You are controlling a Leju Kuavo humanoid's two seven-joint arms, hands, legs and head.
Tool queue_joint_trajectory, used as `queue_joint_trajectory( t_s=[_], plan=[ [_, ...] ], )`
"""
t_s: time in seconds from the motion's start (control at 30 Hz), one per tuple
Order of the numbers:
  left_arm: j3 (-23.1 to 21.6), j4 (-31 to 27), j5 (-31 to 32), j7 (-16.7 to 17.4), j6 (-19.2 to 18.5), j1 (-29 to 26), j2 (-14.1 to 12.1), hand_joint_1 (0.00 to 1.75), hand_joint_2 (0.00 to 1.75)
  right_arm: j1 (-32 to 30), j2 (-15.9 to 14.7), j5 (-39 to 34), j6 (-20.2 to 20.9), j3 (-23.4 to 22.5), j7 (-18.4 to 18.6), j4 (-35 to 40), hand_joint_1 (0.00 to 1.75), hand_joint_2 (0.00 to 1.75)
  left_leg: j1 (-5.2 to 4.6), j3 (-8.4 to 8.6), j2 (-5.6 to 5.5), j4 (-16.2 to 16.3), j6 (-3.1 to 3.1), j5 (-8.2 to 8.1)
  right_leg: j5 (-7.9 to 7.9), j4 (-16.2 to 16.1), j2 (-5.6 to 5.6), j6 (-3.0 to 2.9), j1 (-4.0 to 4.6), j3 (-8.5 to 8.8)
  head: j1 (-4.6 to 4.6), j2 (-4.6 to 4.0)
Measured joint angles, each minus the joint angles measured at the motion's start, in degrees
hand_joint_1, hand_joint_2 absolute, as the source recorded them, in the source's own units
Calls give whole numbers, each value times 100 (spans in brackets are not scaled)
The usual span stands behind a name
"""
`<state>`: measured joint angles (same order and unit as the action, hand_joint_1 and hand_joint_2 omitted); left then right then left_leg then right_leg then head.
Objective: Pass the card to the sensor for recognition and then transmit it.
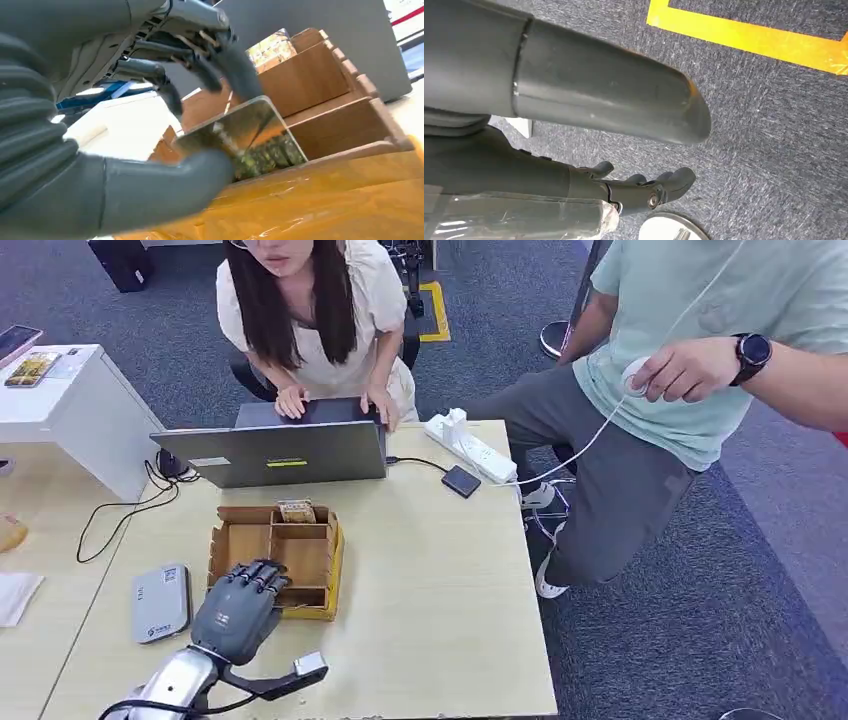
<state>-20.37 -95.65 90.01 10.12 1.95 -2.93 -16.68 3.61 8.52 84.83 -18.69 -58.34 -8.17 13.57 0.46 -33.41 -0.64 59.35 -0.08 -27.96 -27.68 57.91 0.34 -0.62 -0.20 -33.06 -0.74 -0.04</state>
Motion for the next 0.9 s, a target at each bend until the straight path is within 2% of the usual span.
queue_joint_trajectory(
  t_s=[0.9],
  plan=[
    [66,20,0,-79,2,-14,2,175,175,0,0,0,0,-33,-9,0,0,0,0,0,0,0,0,0,0,0,0,0,0,0,0,-2]
  ],
)
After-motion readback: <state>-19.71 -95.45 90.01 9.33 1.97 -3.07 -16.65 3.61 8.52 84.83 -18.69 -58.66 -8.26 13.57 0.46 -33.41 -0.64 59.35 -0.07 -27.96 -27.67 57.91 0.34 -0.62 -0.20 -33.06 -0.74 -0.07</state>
